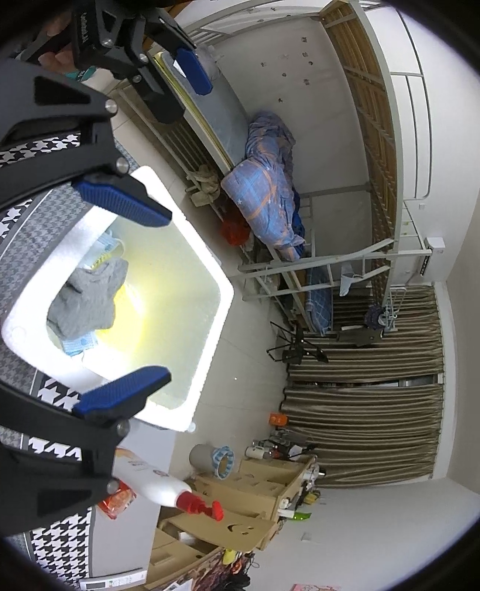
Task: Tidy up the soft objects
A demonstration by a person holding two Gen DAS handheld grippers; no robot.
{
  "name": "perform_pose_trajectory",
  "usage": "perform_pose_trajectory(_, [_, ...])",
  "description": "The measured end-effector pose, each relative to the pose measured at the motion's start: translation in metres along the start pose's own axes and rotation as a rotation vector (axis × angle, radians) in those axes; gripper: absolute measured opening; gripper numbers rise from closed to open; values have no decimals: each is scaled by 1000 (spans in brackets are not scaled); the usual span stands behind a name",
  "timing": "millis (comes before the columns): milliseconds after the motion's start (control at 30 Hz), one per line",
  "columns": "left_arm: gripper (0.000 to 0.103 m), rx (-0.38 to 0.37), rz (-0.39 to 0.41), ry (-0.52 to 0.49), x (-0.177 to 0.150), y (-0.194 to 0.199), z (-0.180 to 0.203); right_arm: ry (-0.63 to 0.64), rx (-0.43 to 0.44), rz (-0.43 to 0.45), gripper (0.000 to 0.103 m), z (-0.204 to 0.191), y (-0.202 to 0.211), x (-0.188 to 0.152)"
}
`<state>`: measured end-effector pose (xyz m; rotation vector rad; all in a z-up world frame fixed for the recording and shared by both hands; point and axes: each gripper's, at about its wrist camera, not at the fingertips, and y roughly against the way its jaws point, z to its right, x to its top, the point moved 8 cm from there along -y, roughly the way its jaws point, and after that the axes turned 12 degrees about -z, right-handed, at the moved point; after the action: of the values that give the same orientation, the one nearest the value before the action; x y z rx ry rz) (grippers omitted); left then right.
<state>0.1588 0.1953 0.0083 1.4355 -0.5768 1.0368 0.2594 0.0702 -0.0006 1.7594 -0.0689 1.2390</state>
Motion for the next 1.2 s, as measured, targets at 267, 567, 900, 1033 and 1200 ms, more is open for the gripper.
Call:
perform_pose_trajectory(267, [102,5,6,-2,0,4,0,14,-32,37,91,0,15,-3])
perform_pose_trajectory(567, [102,14,26,12,1,20,6,30,-40,84,97,2,38,-4])
perform_pose_trajectory(900, [102,19,44,-8,-1,34,23,30,-53,111,97,5,55,-11])
perform_pose_trajectory(1033, [102,15,51,-23,-1,39,29,28,-48,126,97,7,62,-14])
perform_pose_trajectory(1200, [102,15,61,-45,-3,45,37,37,-52,148,97,8,69,-18])
